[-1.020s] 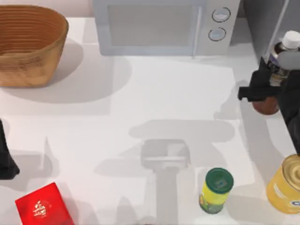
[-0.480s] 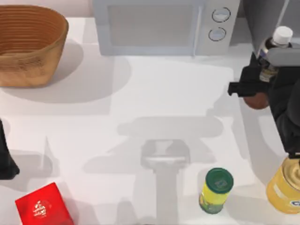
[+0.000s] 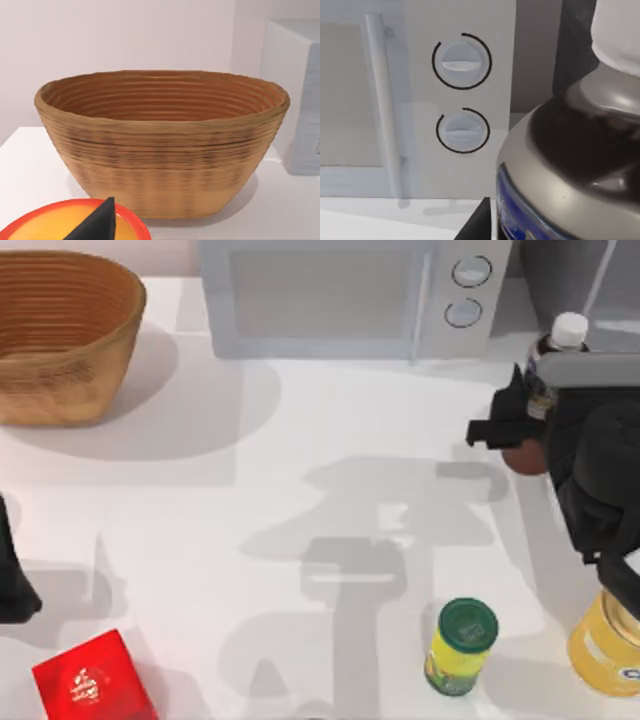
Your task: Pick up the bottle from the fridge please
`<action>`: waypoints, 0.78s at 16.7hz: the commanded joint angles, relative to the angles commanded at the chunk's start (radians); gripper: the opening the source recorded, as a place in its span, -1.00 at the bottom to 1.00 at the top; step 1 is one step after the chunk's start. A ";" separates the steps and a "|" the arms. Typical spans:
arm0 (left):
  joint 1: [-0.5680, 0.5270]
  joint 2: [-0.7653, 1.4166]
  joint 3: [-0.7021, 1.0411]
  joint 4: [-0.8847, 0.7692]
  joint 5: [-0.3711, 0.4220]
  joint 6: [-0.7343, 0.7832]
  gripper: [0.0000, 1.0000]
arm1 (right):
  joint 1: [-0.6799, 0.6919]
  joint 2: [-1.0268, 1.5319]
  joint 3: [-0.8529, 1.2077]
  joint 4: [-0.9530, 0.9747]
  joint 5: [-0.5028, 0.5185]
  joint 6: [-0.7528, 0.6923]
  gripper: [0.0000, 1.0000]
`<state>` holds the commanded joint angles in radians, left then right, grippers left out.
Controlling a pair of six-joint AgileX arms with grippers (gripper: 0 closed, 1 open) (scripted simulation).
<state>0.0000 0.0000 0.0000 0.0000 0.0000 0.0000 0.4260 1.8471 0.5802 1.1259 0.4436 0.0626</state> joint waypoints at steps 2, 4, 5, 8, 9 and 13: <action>0.000 0.000 0.000 0.000 0.000 0.000 1.00 | -0.012 0.032 0.021 0.033 -0.011 -0.003 -1.00; 0.000 0.000 0.000 0.000 0.000 0.000 1.00 | -0.014 0.035 0.025 0.037 -0.012 -0.003 -1.00; 0.000 0.000 0.000 0.000 0.000 0.000 1.00 | -0.014 0.035 0.025 0.037 -0.012 -0.003 -1.00; 0.000 0.000 0.000 0.000 0.000 0.000 1.00 | -0.014 0.035 0.025 0.037 -0.012 -0.003 -0.70; 0.000 0.000 0.000 0.000 0.000 0.000 1.00 | -0.014 0.035 0.025 0.037 -0.012 -0.003 -0.55; 0.000 0.000 0.000 0.000 0.000 0.000 1.00 | -0.014 0.035 0.025 0.037 -0.012 -0.003 0.06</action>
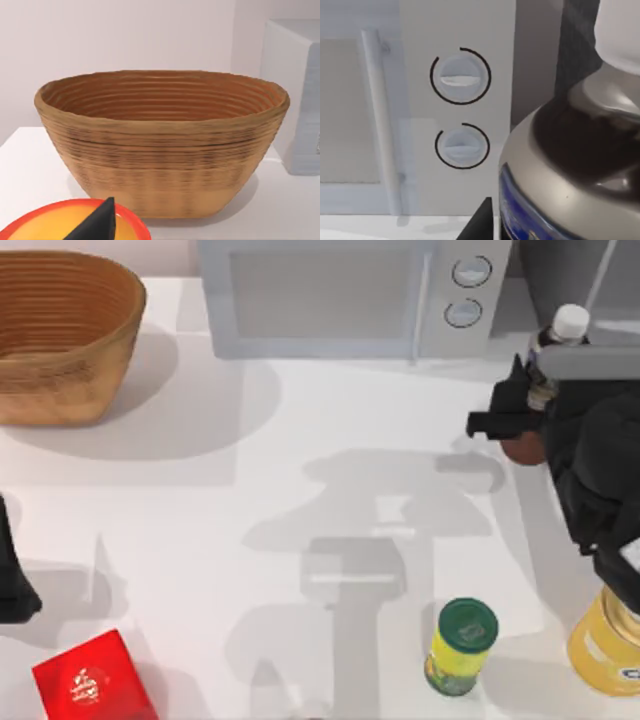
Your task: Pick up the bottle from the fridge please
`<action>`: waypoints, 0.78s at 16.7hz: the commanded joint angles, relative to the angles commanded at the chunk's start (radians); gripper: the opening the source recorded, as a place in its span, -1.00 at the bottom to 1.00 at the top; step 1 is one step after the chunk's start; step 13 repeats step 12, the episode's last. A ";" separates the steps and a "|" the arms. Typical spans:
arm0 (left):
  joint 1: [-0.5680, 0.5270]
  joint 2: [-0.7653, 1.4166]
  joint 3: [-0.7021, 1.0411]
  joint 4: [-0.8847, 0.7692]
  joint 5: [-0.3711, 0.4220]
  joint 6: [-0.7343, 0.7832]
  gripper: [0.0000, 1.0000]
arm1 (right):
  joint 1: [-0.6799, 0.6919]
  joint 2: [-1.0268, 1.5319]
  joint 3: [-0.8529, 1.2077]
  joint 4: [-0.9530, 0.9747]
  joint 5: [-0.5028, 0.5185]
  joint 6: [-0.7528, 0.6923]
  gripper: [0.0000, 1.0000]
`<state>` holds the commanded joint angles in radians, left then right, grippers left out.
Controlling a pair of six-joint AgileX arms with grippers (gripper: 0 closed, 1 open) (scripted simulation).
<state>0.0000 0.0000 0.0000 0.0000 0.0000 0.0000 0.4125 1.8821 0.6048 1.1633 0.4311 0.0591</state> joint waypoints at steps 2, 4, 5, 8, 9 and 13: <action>0.000 0.000 0.000 0.000 0.000 0.000 1.00 | 0.000 0.000 0.000 0.000 0.000 0.000 0.36; 0.000 0.000 0.000 0.000 0.000 0.000 1.00 | 0.000 0.000 0.000 0.000 0.000 0.000 0.66; 0.000 0.000 0.000 0.000 0.000 0.000 1.00 | 0.000 0.000 0.000 0.000 0.000 0.000 0.81; 0.000 0.000 0.000 0.000 0.000 0.000 1.00 | 0.000 0.000 0.000 0.000 0.000 0.000 1.00; 0.000 0.000 0.000 0.000 0.000 0.000 1.00 | 0.000 0.000 0.000 0.000 0.000 0.000 1.00; 0.000 0.000 0.000 0.000 0.000 0.000 1.00 | 0.000 0.000 0.000 0.000 0.000 0.000 1.00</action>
